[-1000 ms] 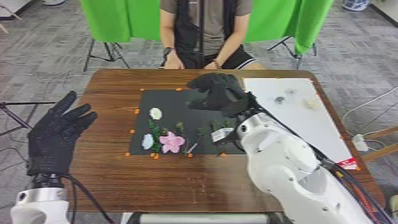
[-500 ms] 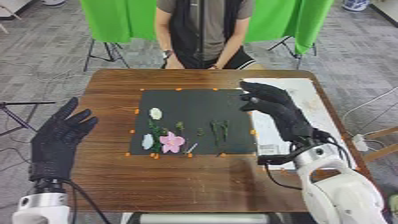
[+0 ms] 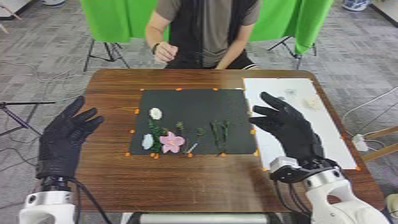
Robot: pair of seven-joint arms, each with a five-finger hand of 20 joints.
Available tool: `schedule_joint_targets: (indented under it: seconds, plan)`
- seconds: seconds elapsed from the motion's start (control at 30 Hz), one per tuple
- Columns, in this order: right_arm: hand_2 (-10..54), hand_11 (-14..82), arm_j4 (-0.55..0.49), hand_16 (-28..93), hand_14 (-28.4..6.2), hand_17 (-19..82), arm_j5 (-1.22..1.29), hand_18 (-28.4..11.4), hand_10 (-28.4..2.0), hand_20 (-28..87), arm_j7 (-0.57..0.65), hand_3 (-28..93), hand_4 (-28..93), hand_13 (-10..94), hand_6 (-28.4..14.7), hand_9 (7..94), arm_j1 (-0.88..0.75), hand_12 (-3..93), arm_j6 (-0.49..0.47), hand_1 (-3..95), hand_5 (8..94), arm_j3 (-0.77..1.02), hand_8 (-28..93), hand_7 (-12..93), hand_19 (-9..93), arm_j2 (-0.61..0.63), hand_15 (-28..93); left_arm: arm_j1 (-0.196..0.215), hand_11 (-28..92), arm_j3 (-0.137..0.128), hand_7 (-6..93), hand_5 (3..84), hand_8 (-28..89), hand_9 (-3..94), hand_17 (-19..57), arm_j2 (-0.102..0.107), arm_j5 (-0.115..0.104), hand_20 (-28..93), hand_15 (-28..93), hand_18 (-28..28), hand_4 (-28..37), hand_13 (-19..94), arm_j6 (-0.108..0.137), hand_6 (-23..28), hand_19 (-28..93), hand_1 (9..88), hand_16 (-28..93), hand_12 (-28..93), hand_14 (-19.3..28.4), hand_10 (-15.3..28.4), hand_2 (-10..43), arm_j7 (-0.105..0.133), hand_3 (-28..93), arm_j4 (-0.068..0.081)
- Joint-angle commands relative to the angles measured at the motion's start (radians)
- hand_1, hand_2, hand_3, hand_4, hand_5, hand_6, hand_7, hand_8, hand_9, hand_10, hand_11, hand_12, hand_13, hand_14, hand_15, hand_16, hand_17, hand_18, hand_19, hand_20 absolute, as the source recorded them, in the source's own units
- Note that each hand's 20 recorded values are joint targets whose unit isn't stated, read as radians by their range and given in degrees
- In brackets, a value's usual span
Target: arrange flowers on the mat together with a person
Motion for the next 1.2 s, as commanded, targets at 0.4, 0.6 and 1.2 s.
schedule_joint_targets:
  seconds: [0.4, 0.6, 1.2]
  plan:
    - [-1.8, 13.8, 0.015, 17, -14.1, 4, -0.011, -17.1, -12.6, 21, 0.017, 74, -28, 38, 3.2, 46.1, 0.047, 15.6, 0.013, 26.0, 41.8, -0.003, -15, 17, 34, -0.034, 35, -0.024, 21, 0.023, 5.3, 37.8, -7, 38.7, -5.1, -0.005, 0.007, 24, 47, 25.3, -28.3, 30, -0.014, 7.6, 54, 20.4, -6, 11, 25.7, 18.6, 6.7, -0.028, 77, 0.003]
    - [-1.6, 13.8, 0.017, 17, -14.2, 4, -0.007, -17.1, -12.6, 21, 0.026, 74, -28, 38, 3.3, 46.2, 0.051, 15.6, 0.015, 26.0, 41.7, -0.002, -15, 17, 34, -0.033, 35, -0.03, 21, 0.027, 5.2, 37.8, -7, 38.7, -5.0, -0.008, 0.008, 24, 47, 25.3, -28.3, 30, -0.02, 7.7, 54, 20.5, -6, 11, 25.7, 18.7, 6.7, -0.035, 77, 0.005]
    - [-1.5, 14.6, 0.027, 17, -14.1, 4, -0.019, -17.1, -12.6, 21, 0.051, 74, -28, 39, 3.6, 47.1, 0.066, 15.7, 0.019, 26.2, 41.9, -0.016, -15, 17, 34, -0.035, 36, -0.044, 23, 0.039, 5.6, 37.5, -7, 38.7, -4.2, -0.006, 0.007, 26, 51, 25.1, -28.3, 30, -0.03, 7.9, 56, 20.8, -6, 12, 26.4, 19.3, 6.7, -0.051, 77, 0.007]
